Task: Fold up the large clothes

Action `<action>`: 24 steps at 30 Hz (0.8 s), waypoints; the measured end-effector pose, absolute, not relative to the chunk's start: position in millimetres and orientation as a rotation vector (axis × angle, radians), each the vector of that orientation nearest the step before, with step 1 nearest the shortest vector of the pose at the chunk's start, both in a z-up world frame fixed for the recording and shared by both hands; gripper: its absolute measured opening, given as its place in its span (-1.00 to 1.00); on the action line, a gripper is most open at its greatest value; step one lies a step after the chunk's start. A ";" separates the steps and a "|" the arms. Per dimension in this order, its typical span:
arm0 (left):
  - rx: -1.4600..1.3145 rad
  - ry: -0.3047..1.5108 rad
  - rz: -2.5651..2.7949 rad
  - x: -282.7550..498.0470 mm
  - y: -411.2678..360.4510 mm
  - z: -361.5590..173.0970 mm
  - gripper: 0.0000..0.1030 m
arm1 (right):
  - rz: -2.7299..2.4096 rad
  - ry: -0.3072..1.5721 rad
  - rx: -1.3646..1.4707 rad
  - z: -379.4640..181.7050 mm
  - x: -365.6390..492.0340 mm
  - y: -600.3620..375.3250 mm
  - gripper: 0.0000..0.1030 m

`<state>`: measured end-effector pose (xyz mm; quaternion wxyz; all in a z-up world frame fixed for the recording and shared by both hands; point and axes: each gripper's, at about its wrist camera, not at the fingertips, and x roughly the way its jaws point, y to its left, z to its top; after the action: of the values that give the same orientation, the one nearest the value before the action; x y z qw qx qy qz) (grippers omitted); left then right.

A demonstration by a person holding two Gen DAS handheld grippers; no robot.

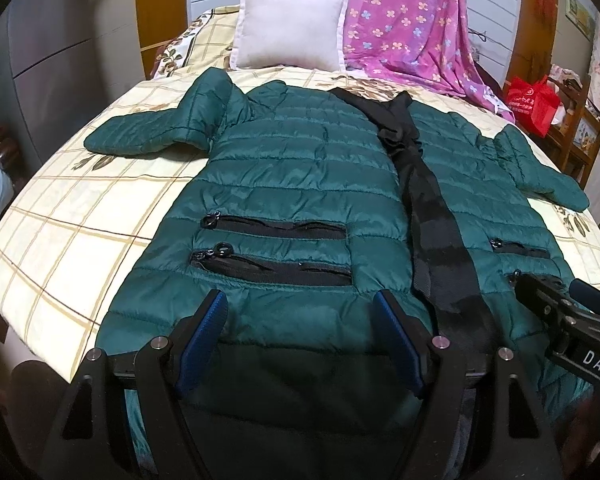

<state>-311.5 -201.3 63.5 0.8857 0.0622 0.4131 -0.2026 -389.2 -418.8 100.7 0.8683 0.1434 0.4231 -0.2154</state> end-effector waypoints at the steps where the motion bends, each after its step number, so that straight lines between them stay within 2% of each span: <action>1: 0.130 0.860 -0.422 -312.0 -201.4 63.3 0.01 | -0.446 0.884 0.305 100.7 -389.6 -418.8 0.96; 24: 0.132 0.855 -0.412 -299.9 -204.5 68.3 0.01 | -0.428 0.893 0.304 100.4 -381.8 -416.1 0.96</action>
<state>-299.9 -204.5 68.3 0.8874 0.0634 0.4113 -0.1982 -381.8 -416.1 100.4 0.8689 0.1452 0.4267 -0.2045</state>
